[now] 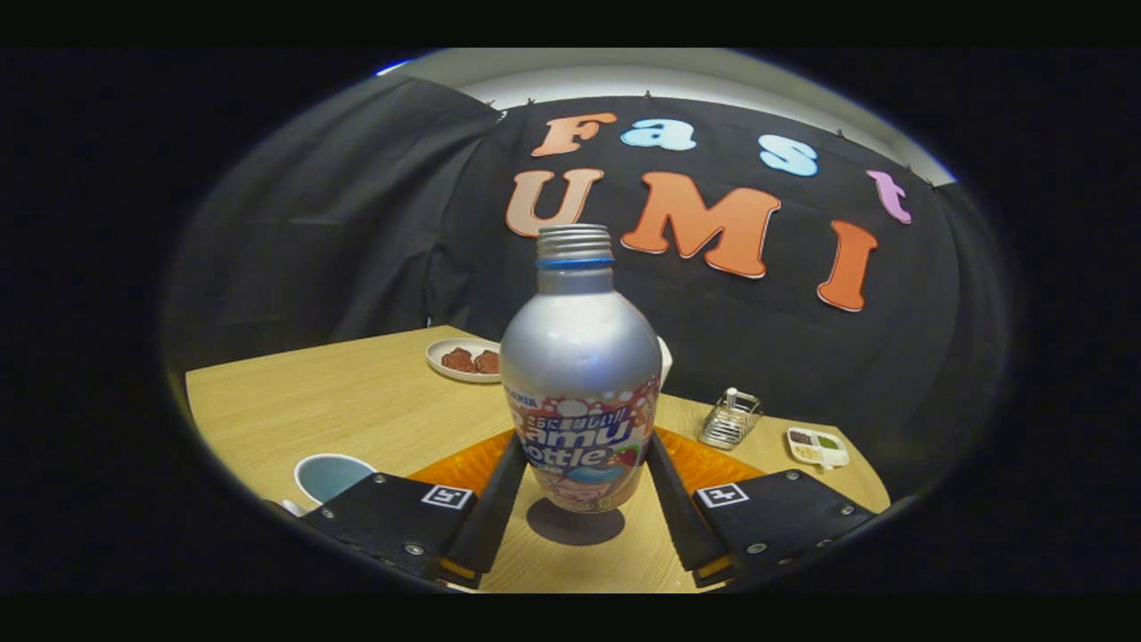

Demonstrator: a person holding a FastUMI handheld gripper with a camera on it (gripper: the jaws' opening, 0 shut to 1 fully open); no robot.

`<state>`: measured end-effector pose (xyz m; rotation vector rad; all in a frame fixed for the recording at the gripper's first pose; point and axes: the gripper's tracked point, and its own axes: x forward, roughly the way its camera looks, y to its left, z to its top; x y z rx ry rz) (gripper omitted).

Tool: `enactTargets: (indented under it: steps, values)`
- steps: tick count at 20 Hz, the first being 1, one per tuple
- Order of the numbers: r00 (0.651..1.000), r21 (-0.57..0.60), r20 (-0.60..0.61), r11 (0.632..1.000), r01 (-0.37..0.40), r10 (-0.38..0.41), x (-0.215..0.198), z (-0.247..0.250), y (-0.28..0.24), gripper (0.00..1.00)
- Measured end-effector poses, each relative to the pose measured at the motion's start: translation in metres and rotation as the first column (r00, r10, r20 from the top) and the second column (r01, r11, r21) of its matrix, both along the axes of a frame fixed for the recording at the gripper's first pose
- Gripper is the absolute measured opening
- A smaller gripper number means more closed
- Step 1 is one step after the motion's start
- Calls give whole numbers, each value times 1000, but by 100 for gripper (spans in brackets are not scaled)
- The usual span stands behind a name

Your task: Take the bottle from table, then pour the juice into the cup, finally place the bottle on the coaster

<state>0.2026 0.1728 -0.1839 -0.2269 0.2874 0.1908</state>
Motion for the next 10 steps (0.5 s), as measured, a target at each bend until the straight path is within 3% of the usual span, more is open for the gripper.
enactTargets:
  steps: [10]
  values:
    - [991, 67, -126, 996, 56, -47, 9, -61, -16, 77]
